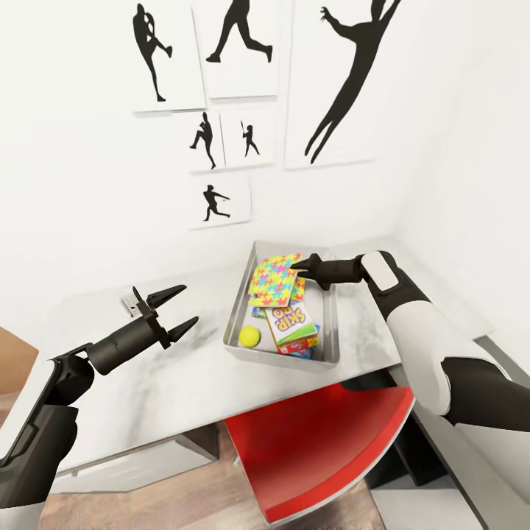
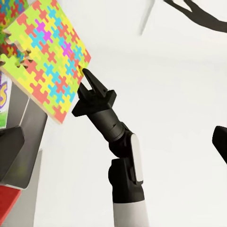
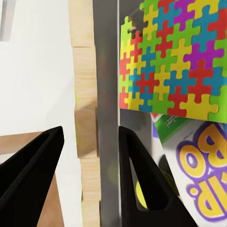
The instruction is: Put all the toys in the child's room - the three board games (two on the bed and one on the table), the two jigsaw puzzles on the table, and the tennis ball on the table - inside the toy box on the table in the child's room.
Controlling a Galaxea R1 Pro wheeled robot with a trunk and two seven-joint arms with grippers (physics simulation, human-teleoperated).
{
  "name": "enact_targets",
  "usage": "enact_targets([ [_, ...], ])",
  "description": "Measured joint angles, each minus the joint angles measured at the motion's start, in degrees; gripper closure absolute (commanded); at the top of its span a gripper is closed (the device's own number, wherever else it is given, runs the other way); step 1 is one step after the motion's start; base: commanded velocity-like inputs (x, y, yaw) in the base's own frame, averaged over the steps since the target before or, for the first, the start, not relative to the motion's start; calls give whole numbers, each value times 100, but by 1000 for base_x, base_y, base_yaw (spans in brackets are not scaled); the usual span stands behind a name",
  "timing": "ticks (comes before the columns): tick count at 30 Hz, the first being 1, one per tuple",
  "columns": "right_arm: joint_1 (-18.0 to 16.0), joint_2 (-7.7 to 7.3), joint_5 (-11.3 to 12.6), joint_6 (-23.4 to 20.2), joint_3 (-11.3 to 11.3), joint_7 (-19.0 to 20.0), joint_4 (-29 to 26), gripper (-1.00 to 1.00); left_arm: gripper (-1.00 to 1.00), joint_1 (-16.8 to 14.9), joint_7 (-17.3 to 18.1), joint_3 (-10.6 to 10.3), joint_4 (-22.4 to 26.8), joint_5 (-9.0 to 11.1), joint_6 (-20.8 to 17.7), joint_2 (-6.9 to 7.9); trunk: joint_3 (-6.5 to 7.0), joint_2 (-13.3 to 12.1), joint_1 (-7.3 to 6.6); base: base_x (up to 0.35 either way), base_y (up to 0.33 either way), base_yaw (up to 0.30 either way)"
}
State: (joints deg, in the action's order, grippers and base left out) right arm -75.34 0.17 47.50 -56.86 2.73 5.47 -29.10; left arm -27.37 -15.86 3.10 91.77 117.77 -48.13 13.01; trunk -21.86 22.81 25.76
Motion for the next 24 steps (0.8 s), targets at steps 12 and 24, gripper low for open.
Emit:
enact_targets([
  [12,-1,20,-2,-1,5,-1,6,100,-100,0,0,0,5,0,-6,0,-112,0,0,0,0,0],
  [24,-2,30,-2,-2,8,-2,8,100,-100,1,0,0,18,2,-7,0,-225,0,0,0,0,0],
])
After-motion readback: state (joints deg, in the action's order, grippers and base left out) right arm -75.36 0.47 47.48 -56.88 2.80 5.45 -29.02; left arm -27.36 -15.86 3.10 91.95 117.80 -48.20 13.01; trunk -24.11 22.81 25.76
